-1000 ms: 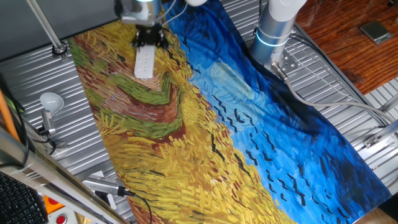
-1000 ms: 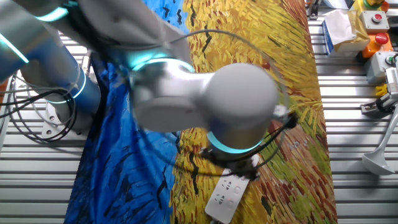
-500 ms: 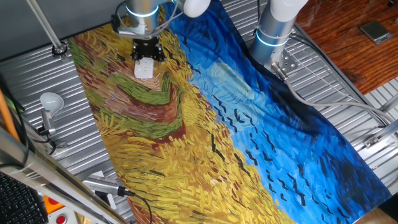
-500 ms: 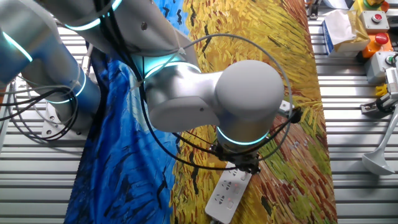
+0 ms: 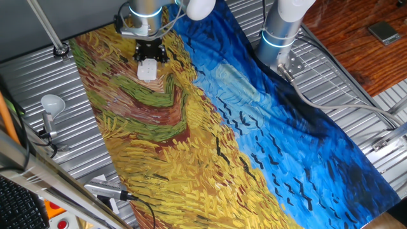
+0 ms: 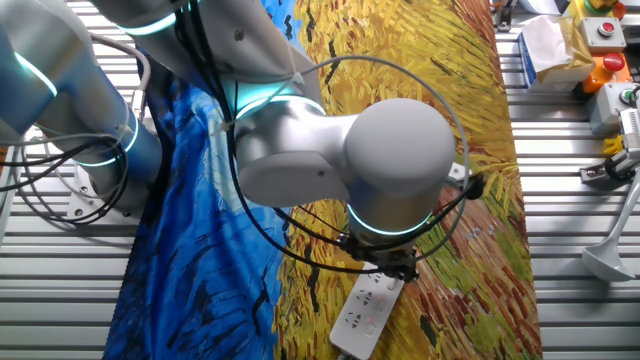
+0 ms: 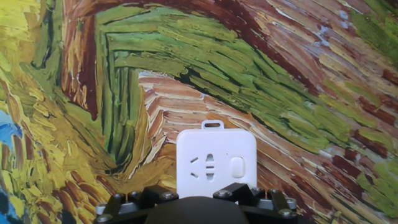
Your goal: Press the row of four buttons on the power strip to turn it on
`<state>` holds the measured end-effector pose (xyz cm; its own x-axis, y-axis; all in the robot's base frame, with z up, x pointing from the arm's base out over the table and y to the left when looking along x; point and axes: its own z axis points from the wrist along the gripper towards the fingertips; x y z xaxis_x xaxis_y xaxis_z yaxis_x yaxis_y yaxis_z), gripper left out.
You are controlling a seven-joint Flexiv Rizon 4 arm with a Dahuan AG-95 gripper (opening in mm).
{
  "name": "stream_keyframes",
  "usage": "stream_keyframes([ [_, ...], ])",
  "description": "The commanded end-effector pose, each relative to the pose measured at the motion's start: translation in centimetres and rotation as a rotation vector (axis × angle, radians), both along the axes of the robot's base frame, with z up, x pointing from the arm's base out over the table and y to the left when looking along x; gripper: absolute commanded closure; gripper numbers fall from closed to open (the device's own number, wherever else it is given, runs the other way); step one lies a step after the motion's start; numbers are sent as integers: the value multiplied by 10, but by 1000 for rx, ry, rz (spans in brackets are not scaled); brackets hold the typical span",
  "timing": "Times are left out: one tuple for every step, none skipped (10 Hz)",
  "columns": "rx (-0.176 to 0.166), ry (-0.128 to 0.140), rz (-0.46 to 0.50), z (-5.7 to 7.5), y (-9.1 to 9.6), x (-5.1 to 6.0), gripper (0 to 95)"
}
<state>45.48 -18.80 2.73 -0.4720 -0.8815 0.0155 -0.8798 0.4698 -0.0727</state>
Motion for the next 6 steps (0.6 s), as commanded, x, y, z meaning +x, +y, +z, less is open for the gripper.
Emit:
stream_keyframes([
  [-1, 0, 3, 0, -1, -1, 190],
  [0, -1, 4, 0, -2, -3, 190],
  [1, -1, 8, 0, -5, -4, 190],
  [4, -1, 9, 1, -7, -5, 190],
  [5, 0, 12, 1, -7, -6, 190],
  [5, -2, 11, -1, -8, -7, 190],
])
